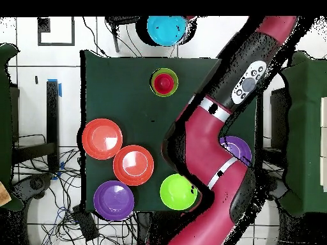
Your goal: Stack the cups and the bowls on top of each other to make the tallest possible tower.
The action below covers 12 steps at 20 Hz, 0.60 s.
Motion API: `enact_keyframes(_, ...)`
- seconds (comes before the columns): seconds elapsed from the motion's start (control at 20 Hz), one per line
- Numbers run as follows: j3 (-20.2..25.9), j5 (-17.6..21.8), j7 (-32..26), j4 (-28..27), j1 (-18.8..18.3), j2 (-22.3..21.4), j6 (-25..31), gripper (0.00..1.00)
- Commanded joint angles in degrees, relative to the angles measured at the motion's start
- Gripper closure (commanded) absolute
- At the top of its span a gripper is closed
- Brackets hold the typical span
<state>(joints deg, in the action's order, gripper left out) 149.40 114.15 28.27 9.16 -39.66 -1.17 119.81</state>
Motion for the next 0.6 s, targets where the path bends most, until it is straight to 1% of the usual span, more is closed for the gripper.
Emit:
enact_keyframes(0.05,-17.41,-9.32,21.31,6.97,-1.63,-3.69,-0.54,1.0)
enact_keyframes(0.15,-19.46,-11.95,23.71,9.62,-2.75,-3.58,-1.15,1.0)
enact_keyframes(0.2,-20.67,-14.13,25.27,11.5,-3.49,-2.94,-1.73,1.0)
enact_keyframes(0.3,-22.39,-17.29,27.53,13.47,-4.2,-2.41,-2.85,1.0)
enact_keyframes(0.5,-25.96,-23.25,30.62,16.41,-5.11,-1.72,-3.82,1.0)
enact_keyframes(0.6,-27.66,-25.93,31.01,17.48,-5.5,-1.4,-4.54,1.0)
